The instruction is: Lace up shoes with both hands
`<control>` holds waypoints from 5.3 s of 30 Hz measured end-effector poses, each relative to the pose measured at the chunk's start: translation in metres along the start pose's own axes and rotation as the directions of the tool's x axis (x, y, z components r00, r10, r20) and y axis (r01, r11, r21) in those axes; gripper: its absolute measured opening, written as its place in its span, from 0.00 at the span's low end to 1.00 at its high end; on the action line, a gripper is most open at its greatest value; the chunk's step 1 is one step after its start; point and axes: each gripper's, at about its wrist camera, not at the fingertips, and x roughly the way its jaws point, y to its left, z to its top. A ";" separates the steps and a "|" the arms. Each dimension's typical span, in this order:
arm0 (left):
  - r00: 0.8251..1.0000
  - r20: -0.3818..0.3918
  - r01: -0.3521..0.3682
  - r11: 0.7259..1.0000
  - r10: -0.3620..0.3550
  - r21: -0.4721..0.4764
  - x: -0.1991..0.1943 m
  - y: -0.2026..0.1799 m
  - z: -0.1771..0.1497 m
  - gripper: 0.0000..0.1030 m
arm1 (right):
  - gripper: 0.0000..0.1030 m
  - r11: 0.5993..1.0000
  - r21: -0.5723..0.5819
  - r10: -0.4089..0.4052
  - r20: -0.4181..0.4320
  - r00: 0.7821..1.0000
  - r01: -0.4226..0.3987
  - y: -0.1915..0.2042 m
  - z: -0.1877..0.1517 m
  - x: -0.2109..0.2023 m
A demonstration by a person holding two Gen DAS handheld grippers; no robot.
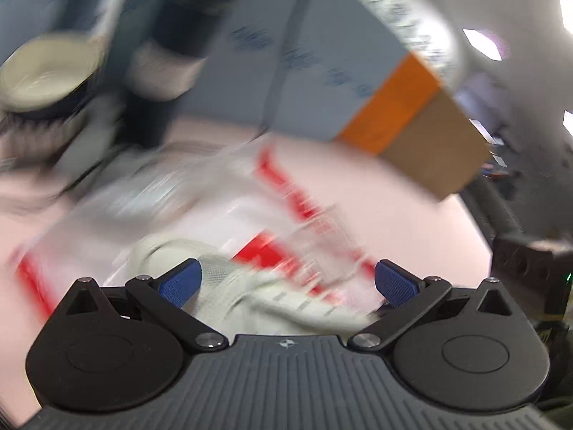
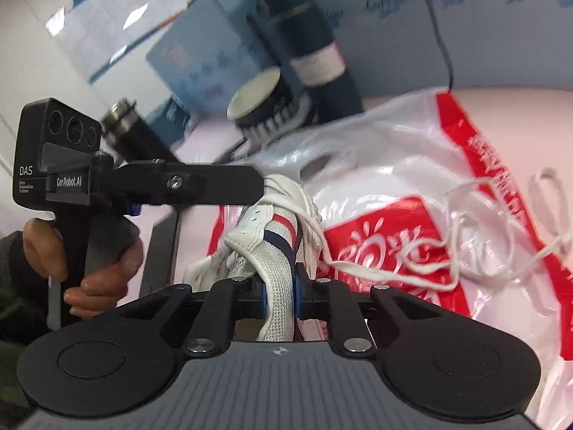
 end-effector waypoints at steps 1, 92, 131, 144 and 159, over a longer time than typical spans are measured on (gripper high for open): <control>1.000 0.010 0.008 0.999 -0.009 0.046 0.003 -0.009 0.007 1.00 | 0.12 0.999 0.032 -0.005 0.043 0.999 0.003 -0.001 0.000 -0.007; 0.930 0.032 -0.228 0.507 0.366 0.831 0.066 -0.079 -0.049 0.02 | 0.24 0.900 -0.258 -0.344 0.073 0.936 0.351 0.020 -0.004 0.012; 0.902 0.071 -0.305 0.513 0.427 0.802 0.051 -0.071 -0.045 0.20 | 0.21 0.948 0.184 -0.265 0.009 0.964 0.259 -0.023 -0.023 0.016; 0.885 0.034 -0.319 0.551 0.465 0.771 0.071 -0.071 -0.047 0.02 | 0.55 0.938 0.007 -0.347 0.067 0.936 0.347 -0.001 -0.022 0.013; 0.905 0.026 -0.316 0.630 0.425 0.709 0.061 -0.063 -0.035 0.02 | 0.09 0.893 -0.348 -0.262 0.111 0.959 0.285 0.015 0.009 0.041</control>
